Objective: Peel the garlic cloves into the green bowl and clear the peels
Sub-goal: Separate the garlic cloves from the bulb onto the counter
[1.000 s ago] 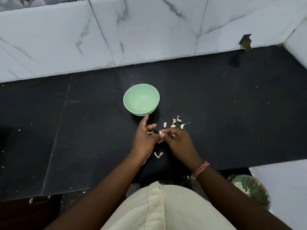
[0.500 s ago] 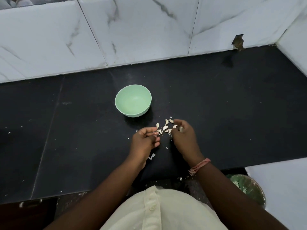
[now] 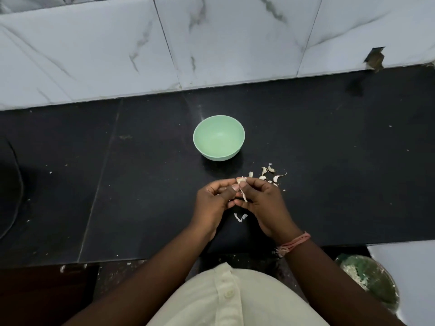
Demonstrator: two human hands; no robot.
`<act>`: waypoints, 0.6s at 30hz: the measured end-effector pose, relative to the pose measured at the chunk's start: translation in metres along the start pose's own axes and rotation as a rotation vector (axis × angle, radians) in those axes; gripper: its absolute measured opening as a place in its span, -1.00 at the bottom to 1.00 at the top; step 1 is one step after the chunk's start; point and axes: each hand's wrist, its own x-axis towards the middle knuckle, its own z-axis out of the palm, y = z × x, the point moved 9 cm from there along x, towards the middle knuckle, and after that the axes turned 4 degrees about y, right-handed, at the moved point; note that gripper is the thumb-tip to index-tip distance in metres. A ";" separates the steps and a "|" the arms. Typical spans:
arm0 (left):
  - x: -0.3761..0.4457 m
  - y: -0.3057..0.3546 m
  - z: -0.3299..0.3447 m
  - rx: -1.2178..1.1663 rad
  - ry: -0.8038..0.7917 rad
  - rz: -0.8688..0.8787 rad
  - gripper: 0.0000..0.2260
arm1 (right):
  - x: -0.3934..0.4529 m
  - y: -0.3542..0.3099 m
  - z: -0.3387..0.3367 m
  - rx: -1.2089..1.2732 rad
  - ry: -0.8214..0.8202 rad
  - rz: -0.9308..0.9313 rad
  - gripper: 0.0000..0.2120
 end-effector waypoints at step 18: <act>-0.004 -0.007 -0.018 -0.189 0.109 -0.123 -0.93 | -0.005 -0.008 0.004 -0.132 0.103 -0.078 -0.91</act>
